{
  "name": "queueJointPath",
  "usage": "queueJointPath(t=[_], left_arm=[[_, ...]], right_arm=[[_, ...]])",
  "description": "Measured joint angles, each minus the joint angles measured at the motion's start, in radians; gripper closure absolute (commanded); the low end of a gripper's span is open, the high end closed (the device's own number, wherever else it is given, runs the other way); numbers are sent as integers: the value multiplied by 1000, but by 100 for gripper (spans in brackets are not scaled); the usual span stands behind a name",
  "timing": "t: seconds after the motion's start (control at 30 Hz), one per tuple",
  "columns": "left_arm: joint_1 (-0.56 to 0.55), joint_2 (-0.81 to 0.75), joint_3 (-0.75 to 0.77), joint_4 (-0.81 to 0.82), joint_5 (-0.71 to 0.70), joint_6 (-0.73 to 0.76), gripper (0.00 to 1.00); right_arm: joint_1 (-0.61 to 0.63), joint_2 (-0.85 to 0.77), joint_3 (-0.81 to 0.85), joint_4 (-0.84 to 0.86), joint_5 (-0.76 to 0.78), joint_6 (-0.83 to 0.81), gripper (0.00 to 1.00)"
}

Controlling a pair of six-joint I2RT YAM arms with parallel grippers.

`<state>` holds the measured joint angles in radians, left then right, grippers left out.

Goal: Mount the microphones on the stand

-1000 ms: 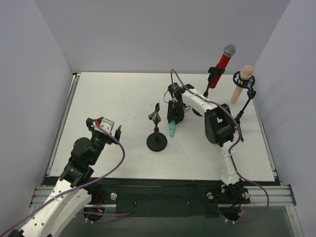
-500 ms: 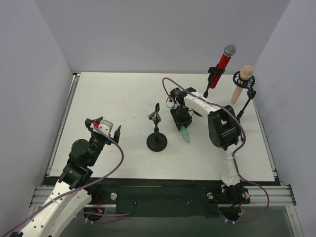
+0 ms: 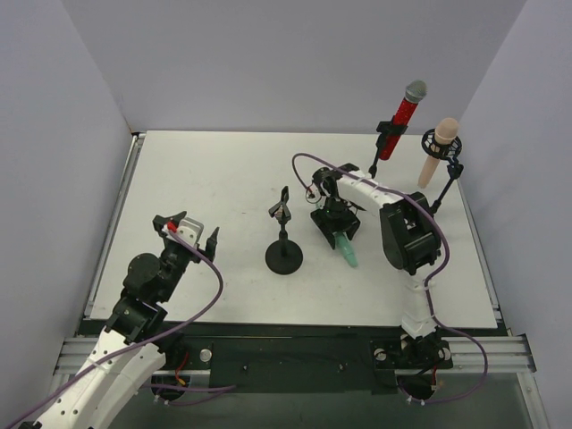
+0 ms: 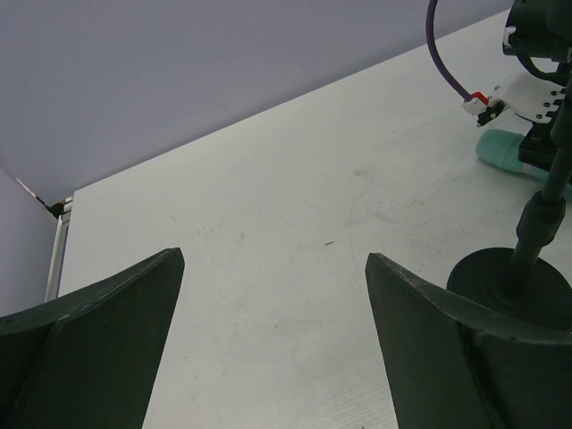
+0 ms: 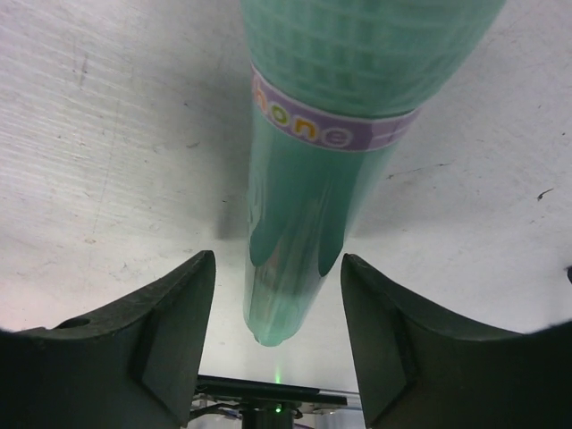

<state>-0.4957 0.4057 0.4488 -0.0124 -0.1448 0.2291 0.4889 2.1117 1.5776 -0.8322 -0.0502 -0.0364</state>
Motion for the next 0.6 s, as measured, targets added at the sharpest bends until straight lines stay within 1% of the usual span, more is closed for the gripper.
queueJointPath(t=[0.1, 0.13, 0.17, 0.2, 0.27, 0.3, 0.33, 0.37, 0.4, 0.43, 0.5, 0.6], left_arm=[[0, -6, 0, 0, 0, 0, 6], [0, -7, 0, 0, 0, 0, 6], [0, -8, 0, 0, 0, 0, 6], [0, -8, 0, 0, 0, 0, 6], [0, -9, 0, 0, 0, 0, 6], [0, -10, 0, 0, 0, 0, 6], [0, -10, 0, 0, 0, 0, 6], [0, -11, 0, 0, 0, 0, 6], [0, -12, 0, 0, 0, 0, 6], [0, -13, 0, 0, 0, 0, 5], [0, -14, 0, -1, 0, 0, 5], [0, -21, 0, -3, 4, -6, 3]], right_arm=[[-14, 2, 0, -7, -13, -17, 49], [-19, 5, 0, -9, -18, -20, 52], [-23, 7, 0, -9, -19, -21, 58], [-26, 9, -5, -6, -22, -23, 60], [-31, 11, -16, -8, -25, -27, 68], [-33, 11, -21, -9, -27, -26, 76], [-34, 11, -23, -12, -29, -27, 80], [-35, 11, -24, -14, -32, -30, 87], [-35, 11, -24, -16, -36, -31, 90], [-35, 11, -24, -16, -39, -32, 96], [-37, 11, -26, -18, -46, -37, 100], [-38, 4, -32, -15, -63, -46, 100]])
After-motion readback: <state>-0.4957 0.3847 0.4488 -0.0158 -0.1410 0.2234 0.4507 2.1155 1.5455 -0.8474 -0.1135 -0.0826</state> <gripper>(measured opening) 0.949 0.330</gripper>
